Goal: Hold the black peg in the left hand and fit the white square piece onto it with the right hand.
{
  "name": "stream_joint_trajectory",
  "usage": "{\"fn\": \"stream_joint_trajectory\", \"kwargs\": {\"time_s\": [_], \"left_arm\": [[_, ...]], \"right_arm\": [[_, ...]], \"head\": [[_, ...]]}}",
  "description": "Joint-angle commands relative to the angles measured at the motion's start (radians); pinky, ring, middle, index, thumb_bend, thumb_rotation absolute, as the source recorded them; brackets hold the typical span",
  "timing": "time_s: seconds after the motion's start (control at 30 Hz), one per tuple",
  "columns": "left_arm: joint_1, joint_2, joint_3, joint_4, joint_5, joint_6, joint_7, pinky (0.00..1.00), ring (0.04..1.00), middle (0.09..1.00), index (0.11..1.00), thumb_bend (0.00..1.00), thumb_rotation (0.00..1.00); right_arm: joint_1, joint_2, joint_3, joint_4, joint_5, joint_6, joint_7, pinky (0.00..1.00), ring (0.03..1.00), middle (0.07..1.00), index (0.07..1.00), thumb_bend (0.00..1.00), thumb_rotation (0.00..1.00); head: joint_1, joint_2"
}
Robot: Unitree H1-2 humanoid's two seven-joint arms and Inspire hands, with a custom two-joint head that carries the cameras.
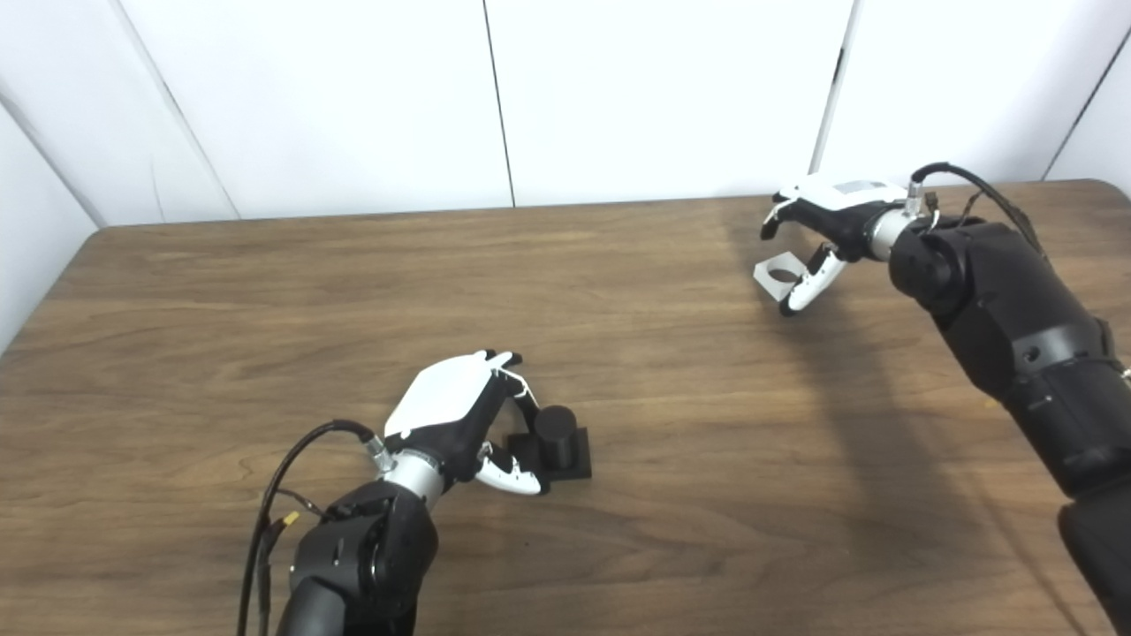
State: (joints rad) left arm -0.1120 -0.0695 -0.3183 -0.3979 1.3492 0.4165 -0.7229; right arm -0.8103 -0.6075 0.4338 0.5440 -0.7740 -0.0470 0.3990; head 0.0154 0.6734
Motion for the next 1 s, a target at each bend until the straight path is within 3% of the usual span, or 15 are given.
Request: {"fn": "stream_joint_trajectory", "kwargs": {"time_s": [0.0, 0.97], "left_arm": [[-0.013, -0.002, -0.005, 0.010, 0.022, 0.001, -0.008, 1.00, 1.000, 0.956, 0.480, 0.53, 0.06], [-0.018, -0.019, -0.002, 0.013, 0.031, 0.002, -0.013, 1.00, 1.000, 0.961, 0.479, 0.53, 0.06]], "right_arm": [[-0.071, -0.013, -0.008, -0.006, -0.004, -0.023, -0.024, 1.00, 1.000, 0.971, 0.787, 0.83, 0.27], [-0.098, -0.012, 0.032, 0.066, -0.041, -0.031, -0.014, 1.00, 1.000, 0.970, 0.780, 0.82, 0.29]], "head": [[0.000, 0.000], [-0.001, -0.001]]}}
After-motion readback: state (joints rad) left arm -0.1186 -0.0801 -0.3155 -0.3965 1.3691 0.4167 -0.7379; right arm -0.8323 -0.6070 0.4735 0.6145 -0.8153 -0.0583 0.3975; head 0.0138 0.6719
